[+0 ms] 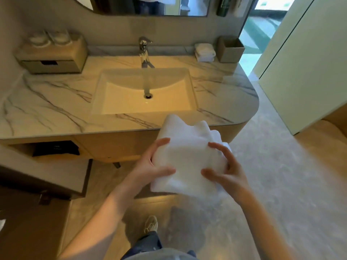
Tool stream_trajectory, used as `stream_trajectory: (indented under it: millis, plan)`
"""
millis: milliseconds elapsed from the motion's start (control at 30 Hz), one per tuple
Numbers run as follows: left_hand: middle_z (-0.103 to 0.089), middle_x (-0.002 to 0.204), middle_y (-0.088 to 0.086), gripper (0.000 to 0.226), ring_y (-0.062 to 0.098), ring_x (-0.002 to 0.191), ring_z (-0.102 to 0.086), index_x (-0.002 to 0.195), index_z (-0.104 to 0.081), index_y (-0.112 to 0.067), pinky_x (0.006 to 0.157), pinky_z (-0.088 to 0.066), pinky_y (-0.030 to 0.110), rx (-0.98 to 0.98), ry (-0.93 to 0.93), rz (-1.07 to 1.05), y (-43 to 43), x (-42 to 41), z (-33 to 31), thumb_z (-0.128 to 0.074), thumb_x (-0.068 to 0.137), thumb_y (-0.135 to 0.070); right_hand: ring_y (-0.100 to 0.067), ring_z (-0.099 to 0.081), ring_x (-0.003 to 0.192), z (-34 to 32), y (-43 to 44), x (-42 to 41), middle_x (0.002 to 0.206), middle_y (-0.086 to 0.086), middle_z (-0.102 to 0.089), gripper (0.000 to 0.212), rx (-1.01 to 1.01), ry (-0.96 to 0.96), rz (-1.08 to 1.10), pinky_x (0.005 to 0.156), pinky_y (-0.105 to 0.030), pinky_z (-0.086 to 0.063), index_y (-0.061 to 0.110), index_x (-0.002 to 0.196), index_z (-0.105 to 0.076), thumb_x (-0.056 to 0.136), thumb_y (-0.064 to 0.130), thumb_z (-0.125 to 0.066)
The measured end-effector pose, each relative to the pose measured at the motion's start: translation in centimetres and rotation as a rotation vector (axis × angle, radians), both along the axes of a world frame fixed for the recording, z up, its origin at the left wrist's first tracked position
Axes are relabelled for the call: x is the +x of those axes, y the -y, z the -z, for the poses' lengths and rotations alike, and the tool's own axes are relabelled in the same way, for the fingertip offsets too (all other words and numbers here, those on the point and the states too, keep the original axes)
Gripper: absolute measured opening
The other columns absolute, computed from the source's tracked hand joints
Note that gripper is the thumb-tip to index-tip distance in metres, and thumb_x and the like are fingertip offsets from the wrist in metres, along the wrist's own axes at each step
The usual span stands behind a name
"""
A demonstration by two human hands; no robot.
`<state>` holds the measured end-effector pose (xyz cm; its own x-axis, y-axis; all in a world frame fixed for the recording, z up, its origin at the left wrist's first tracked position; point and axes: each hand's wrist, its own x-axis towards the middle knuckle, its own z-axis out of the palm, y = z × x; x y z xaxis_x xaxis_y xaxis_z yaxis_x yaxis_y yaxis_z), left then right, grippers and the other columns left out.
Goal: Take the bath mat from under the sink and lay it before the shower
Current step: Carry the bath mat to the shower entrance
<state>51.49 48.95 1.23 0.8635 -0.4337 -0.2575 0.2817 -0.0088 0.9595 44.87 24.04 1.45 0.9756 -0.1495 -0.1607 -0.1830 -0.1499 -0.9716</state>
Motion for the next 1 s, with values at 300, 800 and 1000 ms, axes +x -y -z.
stream_trajectory:
  millis: [300, 800, 1000]
  plan:
    - [-0.047, 0.125, -0.015, 0.081, 0.013, 0.105, -0.058, 0.13, -0.046, -0.052, 0.072, -0.057, 0.025, 0.135, 0.194, 0.148, 1.7, 6.2, -2.2, -0.084, 0.063, -0.028, -0.005, -0.059, 0.104, -1.7, -0.2, 2.4, 0.12, 0.018, -0.057, 0.078, -0.019, 0.068, 0.197, 0.076, -0.028, -0.06, 0.045, 0.132, -0.05, 0.065, 0.032, -0.088]
    - [-0.065, 0.103, -0.021, 0.079, 0.007, 0.088, -0.068, 0.129, -0.053, -0.042, 0.066, -0.057, 0.022, -0.03, 0.257, 0.888, 25.2, -0.2, -4.3, -0.084, 0.063, -0.011, -0.012, -0.066, 0.103, -4.5, 9.6, -16.4, 0.119, 0.008, -0.064, 0.07, -0.057, 0.188, 0.987, 0.082, -0.024, -0.056, 0.033, 0.123, -0.059, 0.067, 0.001, -0.085]
    - [-0.068, 0.103, -0.01, 0.082, 0.015, 0.088, -0.069, 0.13, -0.052, -0.042, 0.069, -0.058, 0.03, -0.022, 0.228, 0.989, 34.0, -10.7, -3.1, -0.085, 0.058, -0.023, -0.015, -0.062, 0.111, -3.5, 15.6, -27.6, 0.123, 0.01, -0.062, 0.07, -0.081, 0.159, 1.093, 0.094, -0.033, -0.053, 0.028, 0.126, -0.058, 0.067, -0.002, -0.084]
